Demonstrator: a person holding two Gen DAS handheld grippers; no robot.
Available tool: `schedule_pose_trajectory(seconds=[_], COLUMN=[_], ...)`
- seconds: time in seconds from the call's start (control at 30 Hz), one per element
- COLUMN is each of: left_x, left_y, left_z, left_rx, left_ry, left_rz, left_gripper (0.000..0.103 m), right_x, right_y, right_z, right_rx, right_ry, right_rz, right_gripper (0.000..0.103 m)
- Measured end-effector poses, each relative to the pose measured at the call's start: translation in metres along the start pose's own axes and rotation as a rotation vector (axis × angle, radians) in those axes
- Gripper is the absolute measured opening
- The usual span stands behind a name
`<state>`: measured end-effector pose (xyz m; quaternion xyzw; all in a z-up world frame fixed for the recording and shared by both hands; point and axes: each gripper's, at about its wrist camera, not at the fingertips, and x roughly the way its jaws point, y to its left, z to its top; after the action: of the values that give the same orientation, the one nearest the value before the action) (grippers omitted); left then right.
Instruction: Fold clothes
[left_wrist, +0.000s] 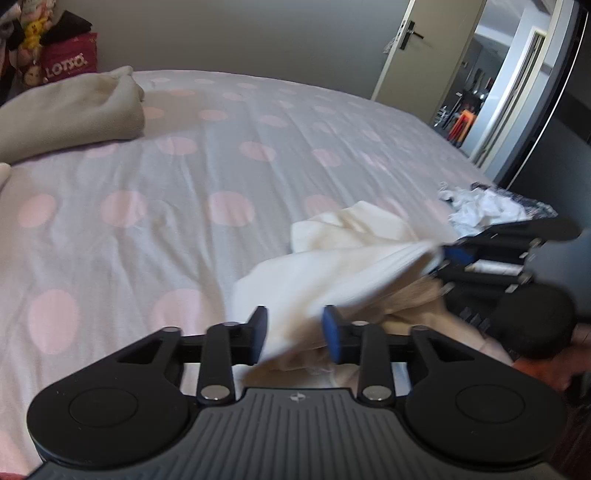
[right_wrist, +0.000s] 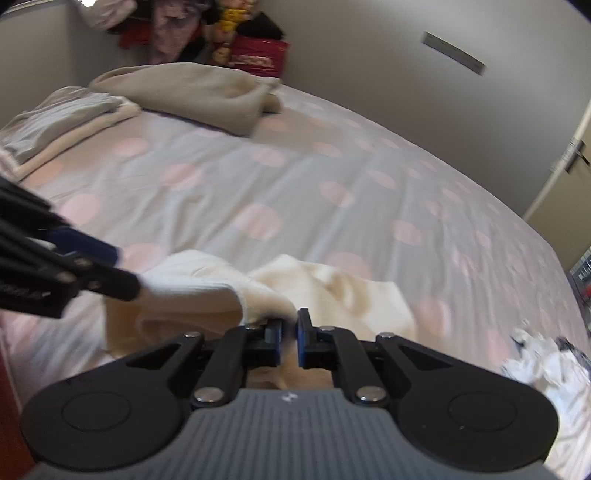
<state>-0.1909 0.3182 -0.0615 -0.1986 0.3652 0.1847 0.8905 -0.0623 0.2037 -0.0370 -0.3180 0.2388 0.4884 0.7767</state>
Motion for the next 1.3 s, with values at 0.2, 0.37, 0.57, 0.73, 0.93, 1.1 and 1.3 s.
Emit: schedule_pose_trajectory(seconds=[0.2, 0.37, 0.57, 0.73, 0.93, 1.1, 1.3], left_x=[0.004, 0.015, 0.027, 0.035, 0.039, 0.044, 0.054], left_y=[0.0, -0.004, -0.007, -0.009, -0.003, 0.007, 0.015], left_z=[-0.001, -0.002, -0.003, -0.003, -0.004, -0.005, -0.003], left_rx=[0.003, 0.017, 0.008, 0.002, -0.04, -0.092, -0.117], left_ry=[0.017, 0.055, 0.095, 0.127, 0.151, 0.181, 0.205], left_rz=[0.012, 0.011, -0.001, -0.015, -0.023, -0.009, -0.007], left_gripper=[0.042, 0.042, 0.042, 0.042, 0.033, 0.029, 0.029], right_x=[0.009, 0.018, 0.001, -0.019, -0.02, 0.0, 0.027], right_y=[-0.065, -0.094, -0.099, -0.062, -0.001, 0.041, 0.072], right_z=[-0.015, -0.044, -0.062, -0.048, -0.032, -0.032, -0.036], right_rx=[0.144, 0.161, 0.191, 0.127, 0.001, -0.084, -0.19], right_ry=[0.089, 0.189, 0.177, 0.073, 0.009, 0.043, 0.092], right_rz=[-0.102, -0.171, -0.116, 0.002, 0.162, 0.242, 0.246], right_gripper=[0.007, 0.0, 0.005, 0.011, 0.031, 0.039, 0.062])
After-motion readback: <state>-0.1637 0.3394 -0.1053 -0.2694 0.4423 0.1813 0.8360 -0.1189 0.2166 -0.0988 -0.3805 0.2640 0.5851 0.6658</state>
